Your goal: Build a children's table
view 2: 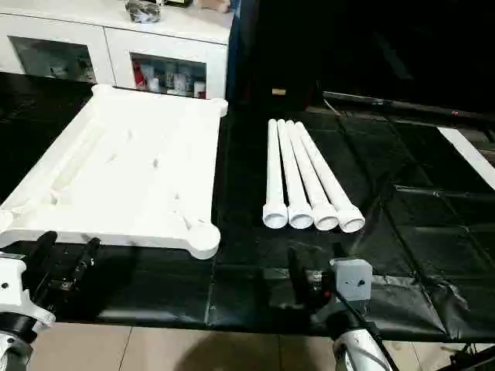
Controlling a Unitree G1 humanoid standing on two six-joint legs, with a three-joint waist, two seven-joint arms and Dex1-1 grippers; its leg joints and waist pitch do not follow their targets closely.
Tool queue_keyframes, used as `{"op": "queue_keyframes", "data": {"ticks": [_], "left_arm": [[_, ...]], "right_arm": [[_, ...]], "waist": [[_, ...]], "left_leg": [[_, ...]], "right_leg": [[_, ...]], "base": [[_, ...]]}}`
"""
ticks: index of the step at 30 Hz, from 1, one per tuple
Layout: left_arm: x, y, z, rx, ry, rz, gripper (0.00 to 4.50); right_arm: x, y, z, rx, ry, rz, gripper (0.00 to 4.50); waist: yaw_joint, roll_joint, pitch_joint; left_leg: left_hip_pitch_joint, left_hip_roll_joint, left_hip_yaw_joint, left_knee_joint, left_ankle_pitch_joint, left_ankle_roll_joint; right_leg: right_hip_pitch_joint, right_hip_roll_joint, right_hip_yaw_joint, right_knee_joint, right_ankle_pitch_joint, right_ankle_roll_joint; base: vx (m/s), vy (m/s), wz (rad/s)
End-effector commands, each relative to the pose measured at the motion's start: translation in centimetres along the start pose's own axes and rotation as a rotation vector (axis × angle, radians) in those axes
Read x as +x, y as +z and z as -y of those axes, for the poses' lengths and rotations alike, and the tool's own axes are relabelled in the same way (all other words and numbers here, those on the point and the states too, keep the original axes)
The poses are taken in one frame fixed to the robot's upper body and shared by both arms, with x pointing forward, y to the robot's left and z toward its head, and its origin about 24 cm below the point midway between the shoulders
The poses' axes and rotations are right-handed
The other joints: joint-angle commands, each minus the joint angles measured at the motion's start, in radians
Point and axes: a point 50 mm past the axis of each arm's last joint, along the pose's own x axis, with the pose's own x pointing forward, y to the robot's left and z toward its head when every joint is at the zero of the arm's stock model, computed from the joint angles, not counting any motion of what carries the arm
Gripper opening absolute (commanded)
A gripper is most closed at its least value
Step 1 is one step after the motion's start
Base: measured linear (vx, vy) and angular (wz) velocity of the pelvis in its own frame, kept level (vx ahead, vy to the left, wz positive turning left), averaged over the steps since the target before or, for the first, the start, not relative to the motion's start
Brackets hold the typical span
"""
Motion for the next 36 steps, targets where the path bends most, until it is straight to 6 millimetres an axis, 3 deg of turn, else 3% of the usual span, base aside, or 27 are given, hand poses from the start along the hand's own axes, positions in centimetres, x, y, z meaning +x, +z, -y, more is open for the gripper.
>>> {"op": "queue_keyframes", "data": {"ticks": [1, 36], "left_arm": [[0.04, 0.14, 0.12, -0.002, -0.004, 0.008, 3.83], [0.04, 0.14, 0.12, -0.002, -0.004, 0.008, 3.83]], "right_arm": [[0.04, 0.26, 0.36, -0.002, -0.01, 0.009, 4.5], [0.04, 0.26, 0.36, -0.002, -0.01, 0.009, 4.5]], "waist": [[0.002, 0.022, -0.02], [0.002, 0.022, -0.02]], "left_leg": [[0.001, 0.045, -0.03, -0.085, -0.472, -0.008], [0.001, 0.045, -0.03, -0.085, -0.471, -0.007]], "right_leg": [[0.004, -0.081, 0.062, -0.103, -0.445, -0.014], [0.004, -0.081, 0.062, -0.103, -0.445, -0.014]], "base": [[0.0, 0.0, 0.0], [0.0, 0.0, 0.0]]}}
